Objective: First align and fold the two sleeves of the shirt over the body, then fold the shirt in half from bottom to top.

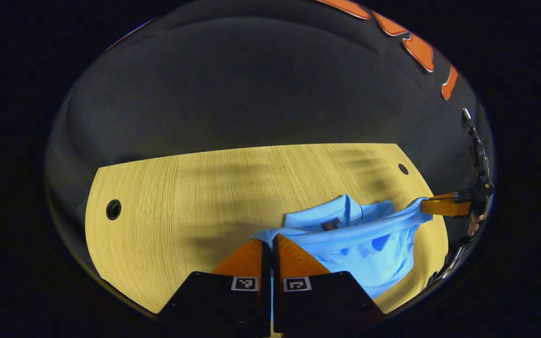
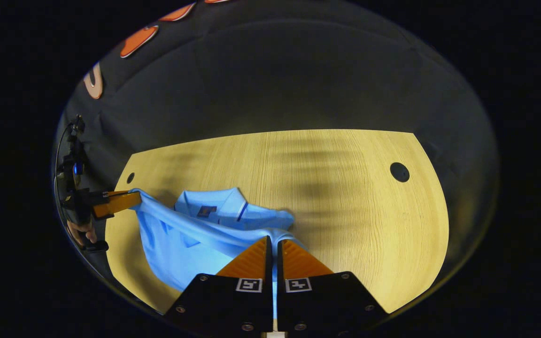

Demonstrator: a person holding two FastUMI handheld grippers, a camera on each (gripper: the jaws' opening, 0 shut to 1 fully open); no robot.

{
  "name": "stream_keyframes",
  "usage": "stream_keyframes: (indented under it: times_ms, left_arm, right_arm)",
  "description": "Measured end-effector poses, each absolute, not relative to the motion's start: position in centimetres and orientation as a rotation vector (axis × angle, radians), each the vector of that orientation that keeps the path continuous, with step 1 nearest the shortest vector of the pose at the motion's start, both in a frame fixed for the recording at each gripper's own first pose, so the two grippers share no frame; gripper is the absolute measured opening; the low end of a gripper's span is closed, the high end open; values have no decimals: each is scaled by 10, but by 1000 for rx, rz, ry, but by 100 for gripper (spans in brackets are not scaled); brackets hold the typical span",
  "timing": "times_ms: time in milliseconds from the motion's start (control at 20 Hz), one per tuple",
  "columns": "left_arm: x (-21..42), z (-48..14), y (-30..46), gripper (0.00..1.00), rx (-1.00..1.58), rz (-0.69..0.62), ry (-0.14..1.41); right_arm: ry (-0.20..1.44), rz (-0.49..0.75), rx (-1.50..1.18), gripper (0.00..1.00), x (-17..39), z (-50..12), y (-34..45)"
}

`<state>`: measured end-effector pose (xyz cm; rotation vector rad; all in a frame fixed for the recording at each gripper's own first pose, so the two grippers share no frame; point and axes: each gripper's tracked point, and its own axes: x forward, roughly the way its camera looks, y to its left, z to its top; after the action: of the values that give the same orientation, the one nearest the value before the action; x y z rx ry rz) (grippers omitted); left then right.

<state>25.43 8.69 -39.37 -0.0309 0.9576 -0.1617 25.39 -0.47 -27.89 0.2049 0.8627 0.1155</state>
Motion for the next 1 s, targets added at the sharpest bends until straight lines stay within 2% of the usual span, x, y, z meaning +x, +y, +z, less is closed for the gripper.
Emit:
stream_keyframes:
  times_ms: [100, 150, 200, 250, 300, 350, 400, 450, 500, 550, 600, 650, 750, 1000]
  left_arm:
    - [266, -399, 91, 7, -26, -144, 949]
    - [266, -401, 91, 11, -20, -148, 954]
    - [264, -403, 93, 19, -22, -144, 962]
    - [260, -402, 90, 28, -37, -147, 968]
    - [258, -401, 88, 44, -48, -151, 967]
    - [255, -396, 89, 60, -49, -142, 963]
    - [249, -391, 93, 75, -39, -129, 960]
    - [244, -384, 95, 91, -20, -113, 949]
    - [236, -376, 93, 100, -8, -107, 934]
    - [228, -364, 90, 100, 3, -97, 914]
    - [218, -353, 87, 100, 6, -90, 893]
    - [208, -341, 84, 99, 8, -82, 876]
    - [186, -315, 77, 100, 2, -73, 836]
    - [135, -252, 54, 100, 61, -61, 699]
  right_arm:
    - [848, 86, 253, 4, 266, -283, -4]
    - [850, 63, 252, 8, 263, -283, -11]
    - [851, 44, 232, 13, 261, -282, -19]
    - [842, 36, 199, 25, 258, -281, -25]
    - [827, 35, 168, 29, 256, -277, -28]
    - [811, 36, 142, 53, 252, -273, -31]
    - [789, 40, 130, 60, 249, -265, -31]
    - [773, 37, 121, 72, 247, -261, -27]
    - [759, 38, 113, 77, 242, -254, -28]
    - [737, 42, 105, 87, 235, -245, -28]
    - [717, 45, 93, 85, 228, -236, -28]
    - [696, 48, 84, 94, 221, -229, -27]
    - [647, 63, 67, 97, 208, -210, -23]
    - [511, 61, -3, 96, 159, -162, -23]
